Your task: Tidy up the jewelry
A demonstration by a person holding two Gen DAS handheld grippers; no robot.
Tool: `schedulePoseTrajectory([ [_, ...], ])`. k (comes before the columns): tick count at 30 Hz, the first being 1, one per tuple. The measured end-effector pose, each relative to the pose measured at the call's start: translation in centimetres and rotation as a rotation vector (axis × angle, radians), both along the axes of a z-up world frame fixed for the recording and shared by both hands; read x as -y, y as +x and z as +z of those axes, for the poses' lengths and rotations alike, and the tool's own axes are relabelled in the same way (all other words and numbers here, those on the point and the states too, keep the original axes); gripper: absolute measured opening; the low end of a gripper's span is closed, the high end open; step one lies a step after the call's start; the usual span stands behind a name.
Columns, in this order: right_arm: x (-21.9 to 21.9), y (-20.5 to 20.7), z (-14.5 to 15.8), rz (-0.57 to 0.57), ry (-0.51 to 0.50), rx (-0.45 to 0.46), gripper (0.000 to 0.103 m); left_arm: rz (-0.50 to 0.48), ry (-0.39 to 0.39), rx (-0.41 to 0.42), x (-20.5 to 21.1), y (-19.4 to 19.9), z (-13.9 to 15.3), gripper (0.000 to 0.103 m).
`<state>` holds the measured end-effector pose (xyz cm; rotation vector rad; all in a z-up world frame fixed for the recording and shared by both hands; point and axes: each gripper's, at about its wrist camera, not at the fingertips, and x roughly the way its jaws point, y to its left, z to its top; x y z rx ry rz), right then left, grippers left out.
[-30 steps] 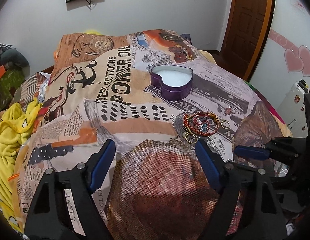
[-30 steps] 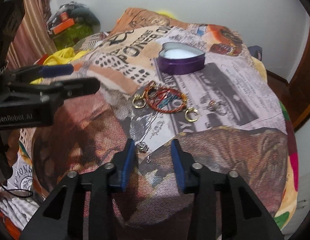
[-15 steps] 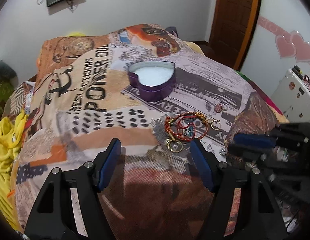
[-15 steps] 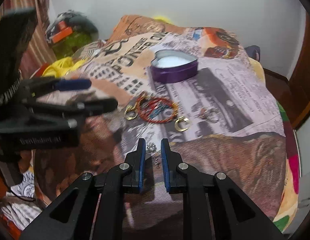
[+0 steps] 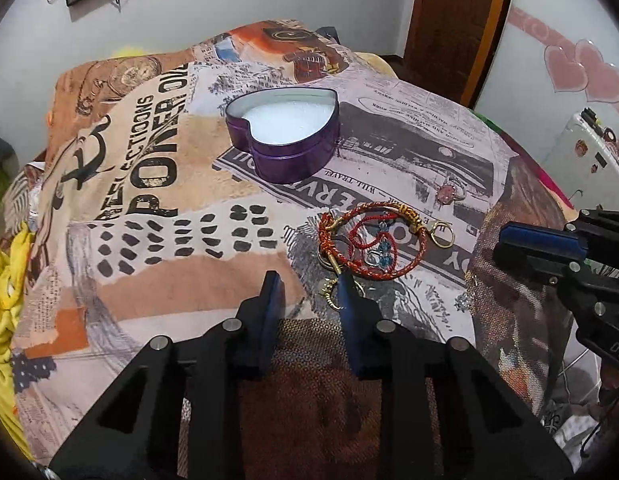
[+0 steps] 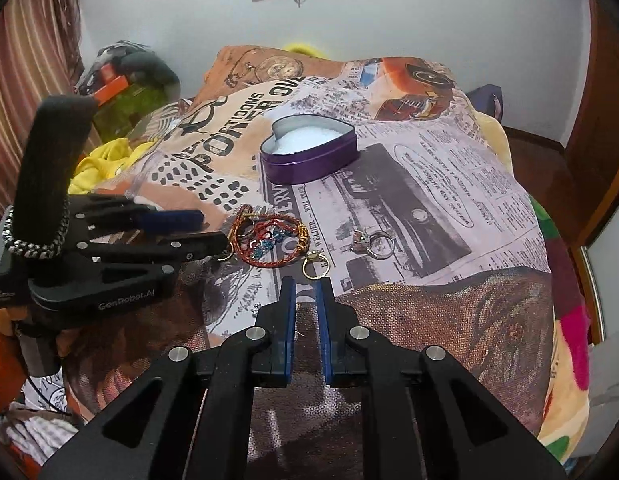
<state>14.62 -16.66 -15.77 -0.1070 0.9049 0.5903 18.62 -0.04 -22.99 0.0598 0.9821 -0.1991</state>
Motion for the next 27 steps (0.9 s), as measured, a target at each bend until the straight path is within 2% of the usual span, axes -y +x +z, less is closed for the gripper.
schedulePoseTrajectory([
  [3,0.3,0.1,0.0,0.007,0.011,-0.021,0.011,-0.002,-0.013,-0.003,-0.1,0.3,-0.2,0.017],
  [8,0.1,0.0,-0.2,0.016,0.009,-0.037,0.024,-0.004,-0.031,-0.003,-0.1,0.6,-0.3,0.007],
  [18,-1.5,-0.8,-1.0,0.073,-0.007,-0.065,0.025,0.016,-0.044,0.031,-0.7,-1.9,1.0,0.007],
  [25,-2.2,-0.6,-2.1,0.073,-0.032,-0.067,0.024,0.052,-0.066,0.069,-1.6,-3.2,2.2,0.007],
  [27,-2.3,-0.5,-2.2,0.068,-0.039,-0.056,0.021,0.058,-0.076,0.075,-1.6,-3.5,2.4,0.007],
])
